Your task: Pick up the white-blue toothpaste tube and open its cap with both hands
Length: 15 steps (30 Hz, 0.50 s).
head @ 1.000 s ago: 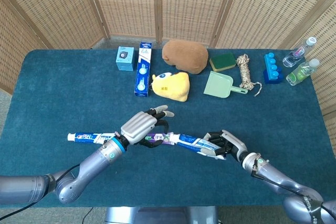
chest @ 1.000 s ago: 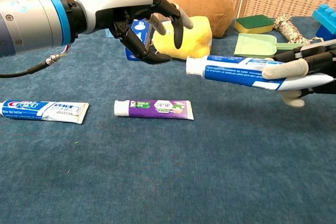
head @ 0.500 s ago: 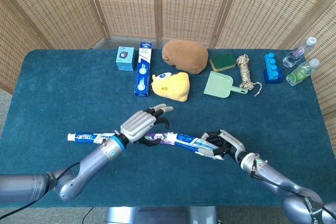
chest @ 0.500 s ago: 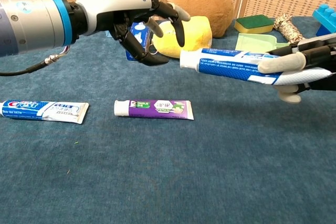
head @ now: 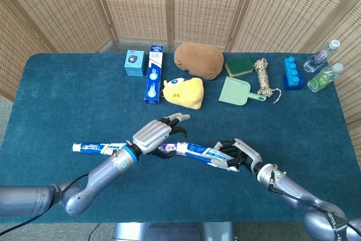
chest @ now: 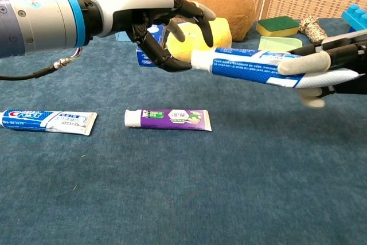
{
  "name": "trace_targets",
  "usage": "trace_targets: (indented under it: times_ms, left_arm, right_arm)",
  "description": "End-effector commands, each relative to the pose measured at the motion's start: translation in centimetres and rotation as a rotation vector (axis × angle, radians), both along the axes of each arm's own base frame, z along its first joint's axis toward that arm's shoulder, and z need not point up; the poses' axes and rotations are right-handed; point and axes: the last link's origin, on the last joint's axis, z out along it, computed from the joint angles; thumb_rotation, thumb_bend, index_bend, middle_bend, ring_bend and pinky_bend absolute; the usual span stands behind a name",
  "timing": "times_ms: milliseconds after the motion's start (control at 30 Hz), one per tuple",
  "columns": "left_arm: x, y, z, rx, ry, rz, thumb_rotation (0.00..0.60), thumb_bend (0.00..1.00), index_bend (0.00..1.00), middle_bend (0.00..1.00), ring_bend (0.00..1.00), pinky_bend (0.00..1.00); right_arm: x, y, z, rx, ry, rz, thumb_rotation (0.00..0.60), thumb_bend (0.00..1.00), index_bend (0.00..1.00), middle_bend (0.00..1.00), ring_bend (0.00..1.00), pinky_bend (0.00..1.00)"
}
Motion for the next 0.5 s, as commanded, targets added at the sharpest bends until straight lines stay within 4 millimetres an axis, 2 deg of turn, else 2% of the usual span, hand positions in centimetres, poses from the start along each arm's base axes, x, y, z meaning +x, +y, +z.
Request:
trace_targets:
  times_ms: [33, 500]
  left_arm:
    - [0.05, -0.04, -0.05, -0.002, -0.002, 0.000, 0.600, 0.30, 0.32, 0.05, 0.00, 0.17]
    - [0.24, 0.01, -0.22, 0.015, -0.024, 0.009, 0.600, 0.30, 0.39, 0.08, 0.00, 0.18]
  right_arm:
    - [0.00, -0.03, 0.08, -0.002, -0.012, -0.016, 0.600, 0.51, 0.96, 0.78, 0.75, 0.71]
    - [0.14, 0.07, 0.24, 0.012, -0.051, -0.049, 0.600, 0.51, 0.96, 0.79, 0.75, 0.71]
